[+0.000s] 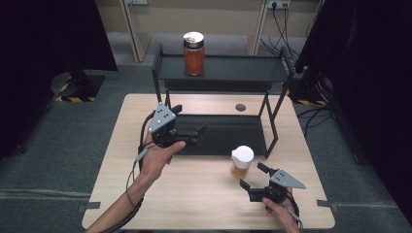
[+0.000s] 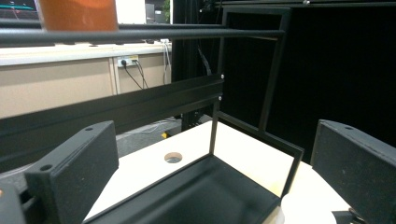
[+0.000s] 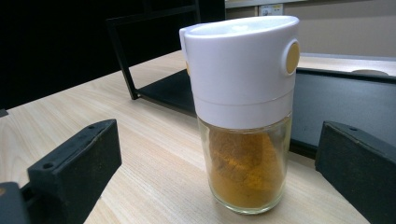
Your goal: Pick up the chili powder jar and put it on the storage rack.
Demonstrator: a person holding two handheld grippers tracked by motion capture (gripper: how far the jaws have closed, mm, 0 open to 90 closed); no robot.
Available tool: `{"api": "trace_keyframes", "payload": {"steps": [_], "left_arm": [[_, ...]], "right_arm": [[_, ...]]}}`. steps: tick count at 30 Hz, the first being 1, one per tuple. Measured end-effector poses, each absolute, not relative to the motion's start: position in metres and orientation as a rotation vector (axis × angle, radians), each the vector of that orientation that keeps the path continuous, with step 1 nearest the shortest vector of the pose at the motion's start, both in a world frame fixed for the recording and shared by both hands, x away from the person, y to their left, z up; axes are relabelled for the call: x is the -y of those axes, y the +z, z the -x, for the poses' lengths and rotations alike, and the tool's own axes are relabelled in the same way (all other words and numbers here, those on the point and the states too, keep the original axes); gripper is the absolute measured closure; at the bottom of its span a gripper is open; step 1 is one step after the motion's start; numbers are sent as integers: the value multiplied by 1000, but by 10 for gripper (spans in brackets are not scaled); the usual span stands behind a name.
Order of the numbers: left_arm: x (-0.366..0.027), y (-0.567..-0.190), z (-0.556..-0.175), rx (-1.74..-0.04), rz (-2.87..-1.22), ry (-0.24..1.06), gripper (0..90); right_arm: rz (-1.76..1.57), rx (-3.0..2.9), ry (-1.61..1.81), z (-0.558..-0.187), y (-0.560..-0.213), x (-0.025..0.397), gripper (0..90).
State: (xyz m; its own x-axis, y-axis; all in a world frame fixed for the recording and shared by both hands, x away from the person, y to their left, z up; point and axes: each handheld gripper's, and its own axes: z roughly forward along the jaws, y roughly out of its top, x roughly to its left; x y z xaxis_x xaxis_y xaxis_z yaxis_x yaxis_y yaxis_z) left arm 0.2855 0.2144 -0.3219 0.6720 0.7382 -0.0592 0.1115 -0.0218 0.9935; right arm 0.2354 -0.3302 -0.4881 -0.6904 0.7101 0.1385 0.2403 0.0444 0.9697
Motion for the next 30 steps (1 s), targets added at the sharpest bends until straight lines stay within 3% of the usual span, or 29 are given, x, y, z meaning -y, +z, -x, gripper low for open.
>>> {"api": "trace_keyframes", "payload": {"steps": [30], "left_arm": [[-224, -397, -253, -657, -1552, 536, 3]], "right_arm": [[-956, -1949, 1681, -235, -488, 330, 8]]}}
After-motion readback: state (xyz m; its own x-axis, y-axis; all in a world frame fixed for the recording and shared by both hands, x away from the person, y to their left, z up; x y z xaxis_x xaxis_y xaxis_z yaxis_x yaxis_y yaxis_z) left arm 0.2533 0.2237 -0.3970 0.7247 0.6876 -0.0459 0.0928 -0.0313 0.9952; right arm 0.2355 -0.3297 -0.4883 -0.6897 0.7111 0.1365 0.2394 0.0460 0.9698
